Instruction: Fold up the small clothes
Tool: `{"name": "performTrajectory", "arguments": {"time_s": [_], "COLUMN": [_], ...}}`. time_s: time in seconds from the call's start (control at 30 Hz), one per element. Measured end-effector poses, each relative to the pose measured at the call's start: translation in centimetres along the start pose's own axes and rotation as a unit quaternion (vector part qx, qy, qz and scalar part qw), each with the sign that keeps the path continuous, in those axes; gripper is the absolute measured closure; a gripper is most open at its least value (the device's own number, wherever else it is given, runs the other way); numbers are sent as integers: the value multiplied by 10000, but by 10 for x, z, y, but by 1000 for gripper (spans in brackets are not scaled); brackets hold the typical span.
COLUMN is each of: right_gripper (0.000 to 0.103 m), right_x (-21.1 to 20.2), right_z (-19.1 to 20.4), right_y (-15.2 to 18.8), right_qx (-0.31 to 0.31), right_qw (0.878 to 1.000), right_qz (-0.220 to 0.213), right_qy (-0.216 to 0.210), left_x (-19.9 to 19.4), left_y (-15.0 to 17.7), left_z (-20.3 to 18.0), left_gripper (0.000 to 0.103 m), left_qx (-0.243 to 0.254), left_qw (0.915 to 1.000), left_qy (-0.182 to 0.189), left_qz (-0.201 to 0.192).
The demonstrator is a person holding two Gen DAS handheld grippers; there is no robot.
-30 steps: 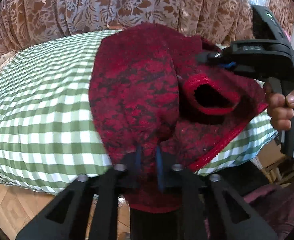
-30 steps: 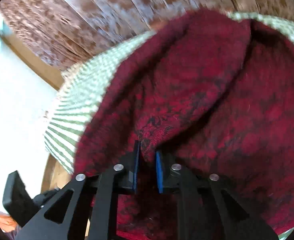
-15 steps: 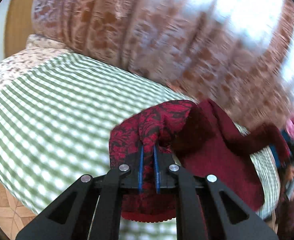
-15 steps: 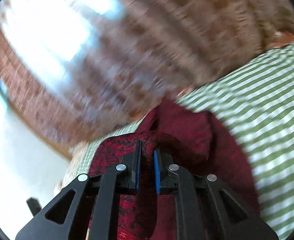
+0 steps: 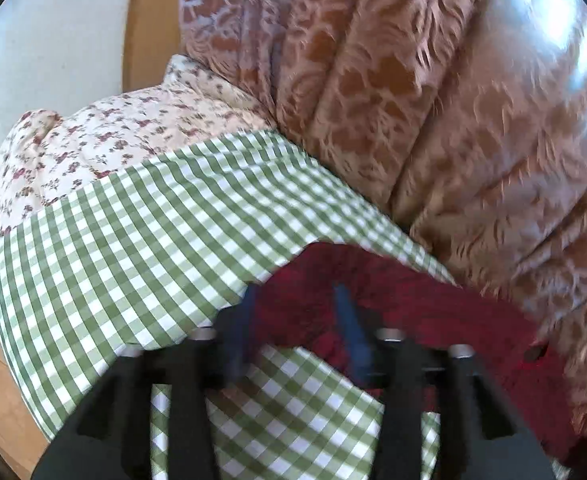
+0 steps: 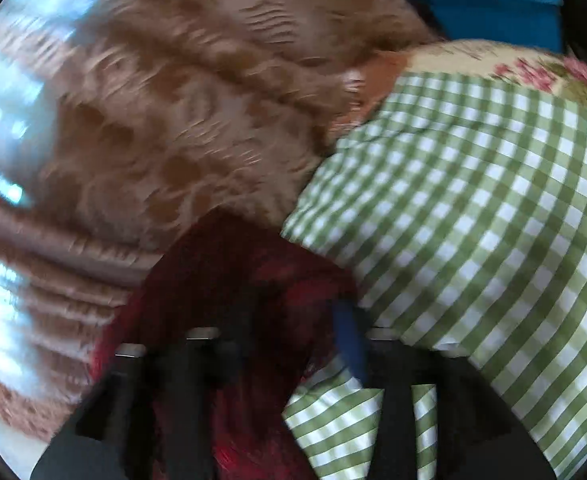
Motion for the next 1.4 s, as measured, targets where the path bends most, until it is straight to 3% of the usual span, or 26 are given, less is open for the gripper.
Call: {"name": "performTrajectory", "arguments": {"time_s": [0.03,0.1,0.2,0.27,0.33,0.47,0.63,0.67,0.73,0.77,0.8,0.83,0.9,1.03,1.17,1.23,1.27,1.33,1.37,1.4], "right_gripper": [12,12,12,12,12,13,22,29,33,40,48,54,78,81,81,81,81,81,81,81], "right_x": [-6,-15,-25,-33,-40,-52,-59,-59,-59,-60,-61,-62,-67,-94,-128,-137,-142,-143,-142,-140], "right_z": [-9,-17,-35,-44,-49,-51,-35,-32,-28,-26,-25,-24,-20,-2,12,7,0,-15,-21,-31], "right_y": [-2,4,36,74,117,205,272,284,297,304,308,311,311,316,354,380,397,417,420,420], "right_qx": [44,-226,-609,-967,-1249,-1733,-2278,-2464,-2813,-3002,-3103,-3234,-3378,-3536,-3998,-4231,-4411,-4742,-4798,-4797], "right_qw": [9998,9995,9981,9943,9885,9703,9482,9421,9348,9291,9262,9233,9209,9137,8865,8691,8559,8370,8334,8328], "right_qz": [-150,-197,112,438,837,1601,2064,2140,2090,2097,2091,2041,1930,1928,2149,2374,2525,2632,2673,2718], "right_qy": [76,93,58,-46,-170,-534,-807,-767,-577,-519,-460,-353,-227,-540,-902,-969,-952,-729,-619,-489], "left_x": [-5,-9,-21,-28,-39,-60,-85,-84,-79,-78,-74,-73,-80,-104,-113,-106,-104,-98,-94,-92], "left_y": [3,20,72,121,178,277,323,325,332,338,341,341,327,267,226,226,237,253,262,263], "left_z": [-3,-17,-43,-60,-77,-104,-126,-129,-135,-139,-139,-140,-137,-129,-103,-87,-76,-59,-47,-42], "left_gripper": [42,42,42,42,42,38,35,36,46,75,85,86,89,94,94,94,93,89,89,82], "left_qx": [58,331,700,1002,1219,1192,1089,1120,1272,1348,1481,1461,1516,1872,2278,2225,2297,2410,2373,2262], "left_qw": [9999,9988,9885,9732,9525,9081,8827,8819,8847,8847,8876,8880,8894,8968,9101,9136,9103,9121,9129,9159], "left_qy": [82,359,1237,1784,2298,3047,3596,3609,3535,3498,3356,3349,3378,3346,2891,2734,2668,2383,2256,2223], "left_qz": [-106,59,515,1049,1582,2614,2823,2818,2758,2770,2786,2793,2682,2210,1905,2027,2176,2305,2437,2461]}}
Point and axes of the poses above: each gripper's, at about its wrist camera, not at the fingertips, and x roughly the way its jaws point, z to its left, y to its underside, the point moved 10 cm from there along x, roughly the way its jaws point, and after that the axes turned 9 degrees about y, right-handed, at the moved point
